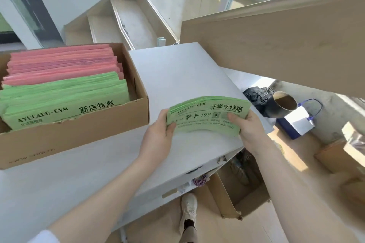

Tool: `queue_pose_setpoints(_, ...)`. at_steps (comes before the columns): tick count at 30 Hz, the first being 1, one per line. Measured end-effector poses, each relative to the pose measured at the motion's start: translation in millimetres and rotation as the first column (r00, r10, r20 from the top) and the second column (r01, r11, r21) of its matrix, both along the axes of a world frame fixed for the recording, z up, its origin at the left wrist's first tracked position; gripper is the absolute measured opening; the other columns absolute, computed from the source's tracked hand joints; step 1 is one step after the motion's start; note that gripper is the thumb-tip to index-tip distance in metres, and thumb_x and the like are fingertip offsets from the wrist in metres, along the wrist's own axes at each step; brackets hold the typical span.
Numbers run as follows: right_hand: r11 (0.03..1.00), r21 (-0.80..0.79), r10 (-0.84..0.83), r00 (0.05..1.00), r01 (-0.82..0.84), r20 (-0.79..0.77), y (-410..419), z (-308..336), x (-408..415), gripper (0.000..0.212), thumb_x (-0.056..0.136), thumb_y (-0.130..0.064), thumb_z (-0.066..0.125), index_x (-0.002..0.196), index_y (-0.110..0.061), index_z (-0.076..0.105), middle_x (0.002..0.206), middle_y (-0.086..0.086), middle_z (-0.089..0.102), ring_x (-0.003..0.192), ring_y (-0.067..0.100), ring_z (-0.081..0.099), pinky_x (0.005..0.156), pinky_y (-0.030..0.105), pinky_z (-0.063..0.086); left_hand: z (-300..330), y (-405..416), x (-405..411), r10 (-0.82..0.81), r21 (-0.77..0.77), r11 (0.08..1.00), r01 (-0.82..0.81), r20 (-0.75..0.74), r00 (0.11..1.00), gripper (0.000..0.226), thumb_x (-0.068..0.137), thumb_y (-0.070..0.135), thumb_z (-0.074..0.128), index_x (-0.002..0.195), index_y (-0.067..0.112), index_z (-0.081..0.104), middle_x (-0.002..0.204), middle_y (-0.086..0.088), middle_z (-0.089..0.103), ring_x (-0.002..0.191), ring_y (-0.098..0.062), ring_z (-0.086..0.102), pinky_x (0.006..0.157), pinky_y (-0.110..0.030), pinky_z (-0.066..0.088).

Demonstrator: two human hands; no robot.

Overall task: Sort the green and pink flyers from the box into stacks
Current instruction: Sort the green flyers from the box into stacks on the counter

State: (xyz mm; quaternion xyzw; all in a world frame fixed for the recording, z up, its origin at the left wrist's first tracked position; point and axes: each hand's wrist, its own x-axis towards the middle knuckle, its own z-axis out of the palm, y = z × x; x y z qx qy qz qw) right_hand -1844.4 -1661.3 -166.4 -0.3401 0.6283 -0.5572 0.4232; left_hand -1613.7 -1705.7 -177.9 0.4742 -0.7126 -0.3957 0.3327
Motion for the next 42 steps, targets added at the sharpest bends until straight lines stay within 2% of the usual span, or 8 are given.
queue_pose_setpoints(12, 0.986, 0.162, 0.047, 0.995, -0.032, -0.09, -174.3, 5.9, -108.2, 0.03, 0.086, 0.004, 0.051, 0.111, -0.013, 0.05, 0.11, 0.014, 0.061, 0.09, 0.023, 0.06, 0.077, 0.036, 0.049, 18.5, -157.5, -127.5, 0.497, 0.252, 0.858, -0.448, -0.19, 0.847, 0.024, 0.093, 0.012, 0.048, 0.114, 0.023, 0.054, 0.094, 0.001, 0.058, 0.083, -0.016, 0.053, 0.065, -0.024, 0.038)
queue_pose_setpoints(19, 0.97, 0.243, 0.066, 0.978, -0.016, -0.197, -243.5, -18.6, -102.2, 0.038, 0.083, -0.002, 0.061, 0.116, -0.017, 0.049, 0.116, 0.013, 0.058, 0.099, 0.027, 0.061, 0.092, 0.045, 0.049, 6.5, -227.3, -137.6, 0.775, 0.506, 0.609, -0.611, -0.214, 0.595, 0.028, 0.09, 0.019, 0.058, 0.117, 0.013, 0.051, 0.107, -0.005, 0.053, 0.088, -0.02, 0.053, 0.074, -0.026, 0.04)
queue_pose_setpoints(23, 0.972, 0.164, -0.16, 0.985, 0.169, -0.072, -279.1, -24.2, -92.7, 0.046, 0.084, -0.006, 0.063, 0.125, -0.012, 0.042, 0.112, 0.004, 0.057, 0.097, 0.02, 0.06, 0.089, 0.039, 0.051, -3.4, -246.0, -136.8, 0.768, 0.47, 0.607, -0.64, -0.14, 0.625, 0.033, 0.092, 0.017, 0.053, 0.125, 0.015, 0.049, 0.116, -0.002, 0.048, 0.099, -0.019, 0.051, 0.082, -0.025, 0.039)
queue_pose_setpoints(26, 0.98, 0.158, -0.109, 0.991, 0.121, -0.083, -300.5, -20.1, -94.0, 0.052, 0.088, -0.017, 0.061, 0.133, -0.01, 0.037, 0.118, 0.005, 0.06, 0.1, 0.018, 0.059, 0.093, 0.037, 0.048, -10.0, -253.5, -131.7, 0.757, 0.453, 0.615, -0.645, -0.11, 0.644, 0.042, 0.093, 0.016, 0.051, 0.134, 0.019, 0.044, 0.13, -0.01, 0.049, 0.116, -0.024, 0.051, 0.092, -0.027, 0.04)
queue_pose_setpoints(29, 0.984, 0.176, 0.061, 0.972, -0.02, -0.227, -298.2, -16.8, -96.8, 0.055, 0.087, -0.02, 0.062, 0.135, -0.009, 0.037, 0.13, 0.007, 0.054, 0.109, 0.014, 0.053, 0.092, 0.026, 0.041, -9.7, -253.2, -129.2, 0.764, 0.437, 0.608, -0.663, -0.092, 0.639, 0.044, 0.094, 0.013, 0.047, 0.137, 0.019, 0.04, 0.133, -0.009, 0.049, 0.116, -0.021, 0.05, 0.088, -0.023, 0.037)
queue_pose_setpoints(32, 0.938, 0.262, 0.334, 0.793, -0.226, -0.51, -284.7, -22.6, -94.6, 0.07, 0.079, -0.025, 0.072, 0.138, -0.009, 0.037, 0.14, 0.004, 0.043, 0.125, 0.015, 0.042, 0.096, 0.019, 0.03, -9.3, -248.2, -128.2, 0.708, 0.355, 0.669, -0.653, -0.035, 0.706, 0.043, 0.096, 0.012, 0.044, 0.138, 0.013, 0.04, 0.136, -0.006, 0.049, 0.122, -0.019, 0.046, 0.089, -0.02, 0.032)
queue_pose_setpoints(36, 0.928, 0.278, 0.372, 0.657, -0.249, -0.655, -280.0, -26.7, -90.6, 0.081, 0.075, -0.026, 0.076, 0.14, -0.006, 0.033, 0.148, 0.006, 0.03, 0.136, 0.018, 0.028, 0.094, 0.009, 0.019, -10.8, -248.2, -126.3, 0.613, 0.271, 0.747, -0.608, 0.076, 0.787, 0.048, 0.094, 0.012, 0.047, 0.141, 0.01, 0.036, 0.139, -0.009, 0.046, 0.128, -0.024, 0.041, 0.1, -0.028, 0.033)
queue_pose_setpoints(42, 0.929, 0.345, 0.355, 0.599, -0.137, -0.718, -274.0, -13.0, -101.1, 0.04, 0.079, -0.048, 0.066, 0.096, -0.012, 0.06, 0.111, 0.002, 0.051, 0.102, 0.02, 0.052, 0.077, 0.025, 0.035, -4.5, -278.5, -114.0, 0.611, 0.332, 0.764, -0.553, -0.096, 0.786, 0.048, 0.083, -0.003, 0.05, 0.127, 0.015, 0.056, 0.118, -0.003, 0.063, 0.106, -0.019, 0.059, 0.09, -0.028, 0.046)
